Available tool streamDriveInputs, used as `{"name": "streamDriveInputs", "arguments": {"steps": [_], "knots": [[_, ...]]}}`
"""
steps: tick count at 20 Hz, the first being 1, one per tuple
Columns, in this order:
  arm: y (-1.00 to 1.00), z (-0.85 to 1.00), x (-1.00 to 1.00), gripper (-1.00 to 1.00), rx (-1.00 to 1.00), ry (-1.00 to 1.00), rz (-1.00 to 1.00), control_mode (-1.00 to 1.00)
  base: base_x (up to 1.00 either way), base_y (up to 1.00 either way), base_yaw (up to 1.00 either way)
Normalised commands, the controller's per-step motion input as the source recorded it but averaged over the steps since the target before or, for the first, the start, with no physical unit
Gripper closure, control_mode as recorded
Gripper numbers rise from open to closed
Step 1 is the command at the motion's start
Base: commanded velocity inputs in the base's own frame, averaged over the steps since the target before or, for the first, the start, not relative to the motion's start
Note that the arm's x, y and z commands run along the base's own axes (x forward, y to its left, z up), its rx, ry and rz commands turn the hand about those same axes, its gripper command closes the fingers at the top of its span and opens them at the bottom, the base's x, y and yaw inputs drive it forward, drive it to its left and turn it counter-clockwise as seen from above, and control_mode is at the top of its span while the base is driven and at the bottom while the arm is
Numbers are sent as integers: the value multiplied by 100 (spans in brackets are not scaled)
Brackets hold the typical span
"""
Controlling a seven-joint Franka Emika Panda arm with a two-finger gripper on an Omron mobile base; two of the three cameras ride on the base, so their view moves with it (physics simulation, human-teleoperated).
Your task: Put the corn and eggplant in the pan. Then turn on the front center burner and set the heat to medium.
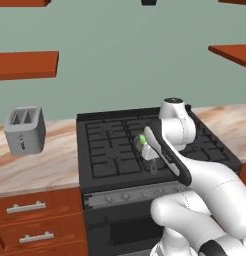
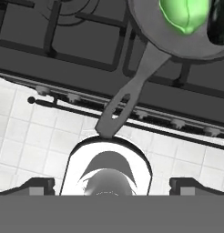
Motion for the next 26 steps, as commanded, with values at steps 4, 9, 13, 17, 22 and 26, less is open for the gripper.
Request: {"name": "streamDriveInputs", "arguments": {"steps": [4,9,13,17,22,26], "knots": [[0,0,0,-100,0,0,0,100,9,50,0],[0,0,0,-100,0,0,0,100,39,24,-8],[0,0,0,-100,0,0,0,100,34,5,-23],[0,0,0,-100,0,0,0,100,10,22,-21],[0,0,0,-100,0,0,0,100,5,48,-4],[0,0,0,-100,0,0,0,100,31,4,2]]}}
